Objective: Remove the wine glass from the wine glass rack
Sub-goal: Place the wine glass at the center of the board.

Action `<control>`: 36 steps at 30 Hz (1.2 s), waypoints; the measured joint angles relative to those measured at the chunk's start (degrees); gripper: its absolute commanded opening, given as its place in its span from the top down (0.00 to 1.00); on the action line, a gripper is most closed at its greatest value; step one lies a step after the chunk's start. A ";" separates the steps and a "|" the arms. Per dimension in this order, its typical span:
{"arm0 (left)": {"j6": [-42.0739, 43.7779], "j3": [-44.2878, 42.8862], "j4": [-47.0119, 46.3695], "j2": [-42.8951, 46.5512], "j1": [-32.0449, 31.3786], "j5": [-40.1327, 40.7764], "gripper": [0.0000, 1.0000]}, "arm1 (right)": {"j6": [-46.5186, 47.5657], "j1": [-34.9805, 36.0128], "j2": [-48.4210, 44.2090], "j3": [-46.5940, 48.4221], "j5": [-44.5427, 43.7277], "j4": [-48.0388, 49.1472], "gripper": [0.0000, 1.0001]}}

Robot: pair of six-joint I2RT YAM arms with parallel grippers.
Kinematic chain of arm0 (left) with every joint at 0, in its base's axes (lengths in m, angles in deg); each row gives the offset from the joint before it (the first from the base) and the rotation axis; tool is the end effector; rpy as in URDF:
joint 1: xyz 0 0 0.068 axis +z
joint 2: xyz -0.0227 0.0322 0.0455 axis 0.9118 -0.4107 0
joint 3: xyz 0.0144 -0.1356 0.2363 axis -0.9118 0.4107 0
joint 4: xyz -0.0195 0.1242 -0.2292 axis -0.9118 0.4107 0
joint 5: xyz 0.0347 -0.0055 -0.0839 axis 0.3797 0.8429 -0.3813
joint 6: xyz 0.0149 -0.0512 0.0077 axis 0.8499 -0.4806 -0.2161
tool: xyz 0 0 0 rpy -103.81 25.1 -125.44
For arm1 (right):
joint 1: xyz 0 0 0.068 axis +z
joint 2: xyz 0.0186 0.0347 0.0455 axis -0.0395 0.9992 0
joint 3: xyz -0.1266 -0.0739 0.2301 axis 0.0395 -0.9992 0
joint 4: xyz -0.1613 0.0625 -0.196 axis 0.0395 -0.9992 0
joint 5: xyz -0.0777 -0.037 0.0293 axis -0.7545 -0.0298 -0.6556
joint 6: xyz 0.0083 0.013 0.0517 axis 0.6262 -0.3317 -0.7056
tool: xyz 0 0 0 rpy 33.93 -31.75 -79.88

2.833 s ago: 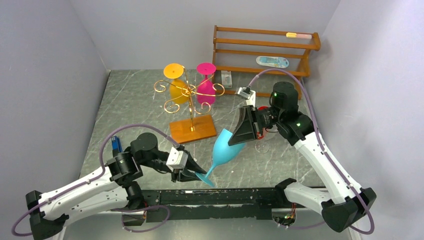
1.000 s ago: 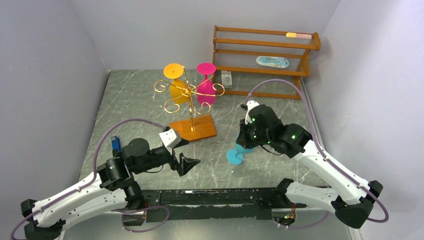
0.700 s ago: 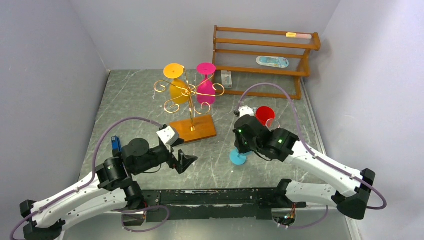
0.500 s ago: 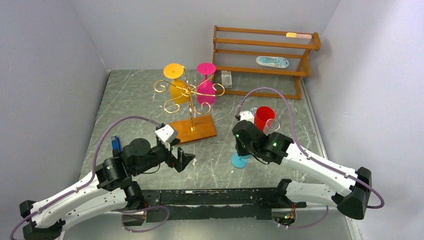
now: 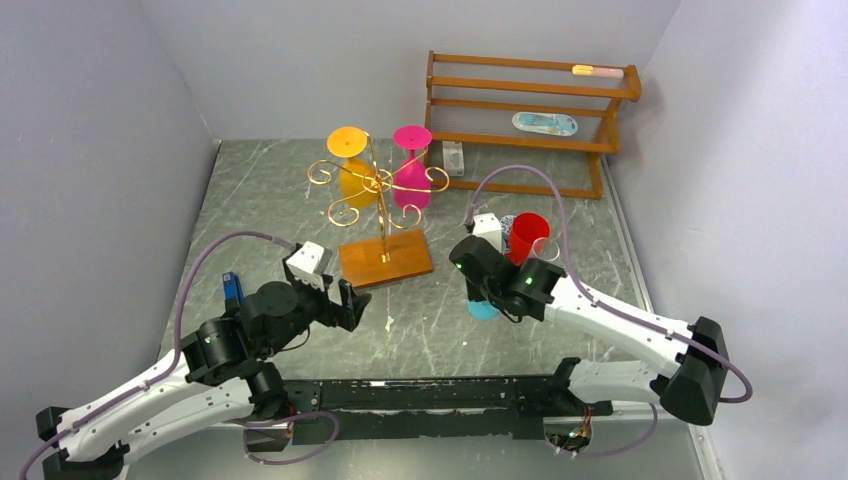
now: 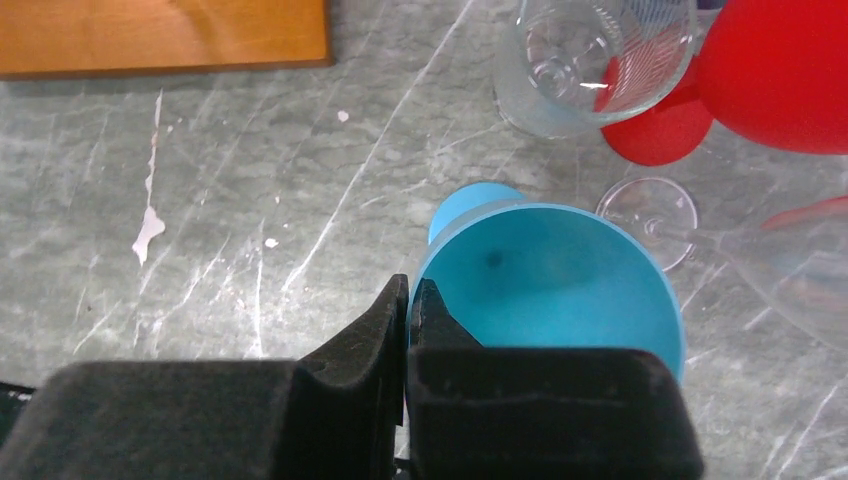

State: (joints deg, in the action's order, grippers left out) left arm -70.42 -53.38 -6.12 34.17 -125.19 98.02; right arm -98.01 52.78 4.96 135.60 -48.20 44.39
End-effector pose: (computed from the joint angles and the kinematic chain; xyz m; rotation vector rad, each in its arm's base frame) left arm 0.0748 -0.1009 0.3039 0.3703 1.8849 -0.6119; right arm 0.1423 0.1751 0.2757 -0.2557 2.3625 0.1260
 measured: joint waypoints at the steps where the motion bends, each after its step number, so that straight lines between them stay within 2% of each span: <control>1: -0.87 0.00 0.63 0.00 0.00 1.07 0.00 | 0.02 0.02 0.68 0.48 -0.72 -0.13 1.00; 9: -8.22 -0.07 7.19 -1.25 0.00 9.38 0.00 | 0.44 -1.22 2.43 1.46 -3.76 -1.60 1.00; 18: -9.29 -2.14 8.37 -4.68 0.00 10.40 0.00 | 3.89 -7.56 2.43 1.46 2.01 0.76 0.96; 19: -9.38 -2.34 8.44 -4.94 0.00 10.43 0.00 | 4.17 -8.13 2.43 1.46 2.62 0.98 0.94; 21: -9.51 -2.73 8.63 -5.29 0.00 10.43 0.00 | 4.85 -9.01 2.43 1.49 3.82 1.33 0.80; 22: -9.66 -2.86 8.72 -5.33 0.00 10.43 0.00 | 5.33 -9.31 2.43 1.51 4.15 1.38 0.77; 25: -9.68 -3.72 10.12 -5.42 0.00 11.13 0.00 | 7.45 -10.45 3.61 2.99 4.44 0.37 0.77; 30: -10.34 -9.92 15.91 -7.17 0.00 14.88 0.00 | 9.81 -11.50 6.78 6.86 3.82 -0.87 0.69; 33: -11.78 -11.63 17.62 -6.91 0.00 16.81 0.00 | 10.10 -11.50 6.58 6.82 4.96 -1.36 0.52; 36: -12.22 -11.63 19.08 -6.67 0.00 18.58 0.00 | 10.14 -11.50 5.64 7.06 6.14 -2.01 0.42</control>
State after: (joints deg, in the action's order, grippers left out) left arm -82.63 -65.01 12.96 27.51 -125.19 116.60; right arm -87.87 41.29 10.60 142.66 -42.06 42.38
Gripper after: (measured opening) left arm 0.995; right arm 0.496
